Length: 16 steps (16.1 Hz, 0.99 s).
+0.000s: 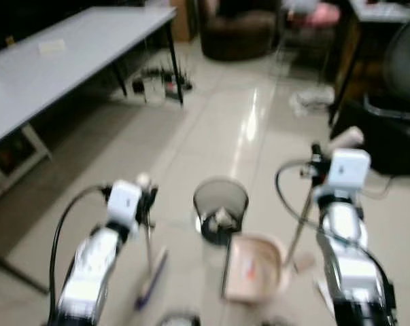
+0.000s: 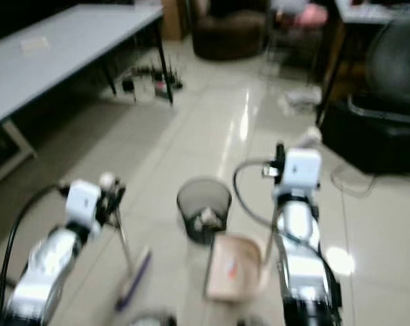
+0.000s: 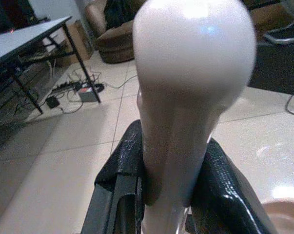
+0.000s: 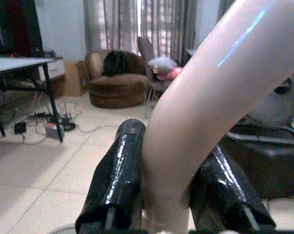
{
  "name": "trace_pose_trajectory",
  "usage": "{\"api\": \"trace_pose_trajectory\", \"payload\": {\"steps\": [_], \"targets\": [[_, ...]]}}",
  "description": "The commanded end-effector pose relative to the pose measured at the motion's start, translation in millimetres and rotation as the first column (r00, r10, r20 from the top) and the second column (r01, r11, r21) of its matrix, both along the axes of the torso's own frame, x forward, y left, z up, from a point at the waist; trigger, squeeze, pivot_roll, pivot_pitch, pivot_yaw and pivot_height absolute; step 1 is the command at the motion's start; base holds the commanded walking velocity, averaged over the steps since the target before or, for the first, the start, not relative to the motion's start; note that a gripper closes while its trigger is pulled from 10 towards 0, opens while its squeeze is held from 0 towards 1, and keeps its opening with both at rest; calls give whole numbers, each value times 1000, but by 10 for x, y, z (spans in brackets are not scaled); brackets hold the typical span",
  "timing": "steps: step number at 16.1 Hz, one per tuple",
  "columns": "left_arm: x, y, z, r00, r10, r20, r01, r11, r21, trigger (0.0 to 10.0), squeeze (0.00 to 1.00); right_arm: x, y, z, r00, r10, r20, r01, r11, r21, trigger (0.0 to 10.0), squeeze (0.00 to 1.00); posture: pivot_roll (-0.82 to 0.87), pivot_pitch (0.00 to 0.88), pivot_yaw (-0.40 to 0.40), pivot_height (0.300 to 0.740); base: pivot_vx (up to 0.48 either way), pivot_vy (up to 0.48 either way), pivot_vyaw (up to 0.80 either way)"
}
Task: Sweep floor
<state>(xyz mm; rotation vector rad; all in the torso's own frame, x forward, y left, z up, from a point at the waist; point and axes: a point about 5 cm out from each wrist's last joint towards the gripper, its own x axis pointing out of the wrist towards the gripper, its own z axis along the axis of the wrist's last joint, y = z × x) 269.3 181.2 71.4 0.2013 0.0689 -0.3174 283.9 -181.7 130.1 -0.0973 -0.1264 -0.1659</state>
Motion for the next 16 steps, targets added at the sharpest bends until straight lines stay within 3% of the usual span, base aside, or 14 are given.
{"api": "trace_pose_trajectory", "payload": {"steps": [1,7,13,16], "targets": [[16,18,53,1000,-2,24,2,1000,6,10000,0,-10,51,48,1000,17,12,-17,1000,-5,10000,0,-10,11,106,740,-270,0,0],[87,43,106,998,28,51,-29,1000,12,10000,0,-70,39,28,1000,5,15,-5,1000,19,10000,0,-14,13,112,740,-45,0,0],[190,-27,191,996,30,86,-30,1000,-9,10000,0,-60,-38,24,999,-44,0,44,999,31,10000,0,-14,32,111,740,0,0,-800],[192,-102,194,996,-8,90,8,1000,-1,10000,0,-74,-33,-4,999,-47,-19,48,998,48,10000,0,-20,21,117,740,0,-330,-687]]}}
